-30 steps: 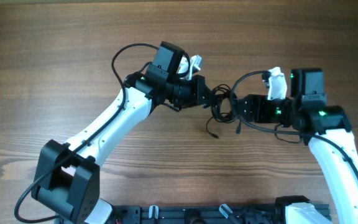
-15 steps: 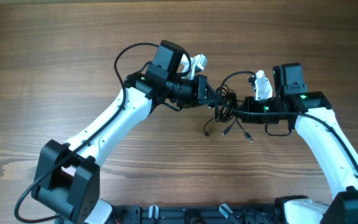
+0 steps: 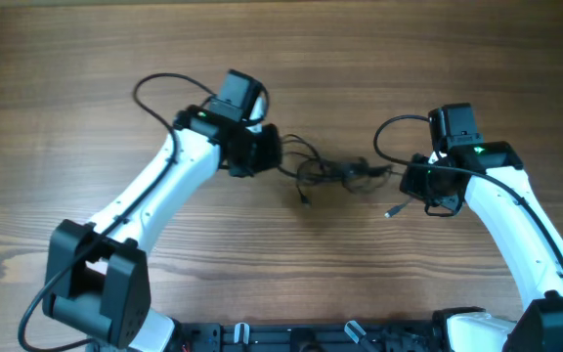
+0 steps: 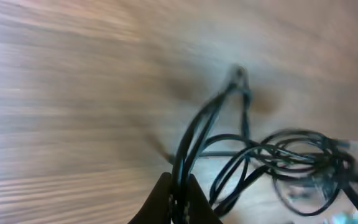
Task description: Untangle cables
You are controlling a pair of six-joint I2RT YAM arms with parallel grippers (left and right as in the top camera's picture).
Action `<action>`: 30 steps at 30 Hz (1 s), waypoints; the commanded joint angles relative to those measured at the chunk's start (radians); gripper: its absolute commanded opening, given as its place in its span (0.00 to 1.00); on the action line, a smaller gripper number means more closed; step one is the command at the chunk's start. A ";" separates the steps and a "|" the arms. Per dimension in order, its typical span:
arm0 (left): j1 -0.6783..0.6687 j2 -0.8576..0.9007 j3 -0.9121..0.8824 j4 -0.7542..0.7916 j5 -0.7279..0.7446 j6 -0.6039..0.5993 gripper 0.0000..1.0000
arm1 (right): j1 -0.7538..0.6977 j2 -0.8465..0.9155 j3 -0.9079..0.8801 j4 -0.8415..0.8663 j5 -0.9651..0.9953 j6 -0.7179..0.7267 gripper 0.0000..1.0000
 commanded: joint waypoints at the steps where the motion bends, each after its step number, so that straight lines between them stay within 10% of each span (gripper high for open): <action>1: 0.105 -0.026 0.011 -0.013 -0.095 0.012 0.04 | -0.011 0.011 0.008 -0.005 0.132 0.076 0.04; 13: 0.203 -0.026 0.011 -0.041 -0.037 0.001 0.04 | -0.011 0.011 0.008 -0.026 0.191 0.123 0.04; 14: 0.203 -0.026 0.011 -0.045 -0.022 0.001 0.07 | -0.011 0.011 0.008 -0.021 0.188 0.122 0.05; 17: 0.200 -0.026 0.011 -0.056 0.024 0.002 0.66 | -0.011 0.011 0.008 -0.010 0.164 0.117 0.44; 18: 0.197 -0.026 0.011 -0.059 0.039 0.002 0.72 | -0.011 0.011 0.008 -0.010 0.164 0.106 0.49; 30: 0.075 -0.024 0.011 -0.009 0.069 0.080 0.88 | -0.008 0.011 0.008 0.167 -0.381 -0.204 0.62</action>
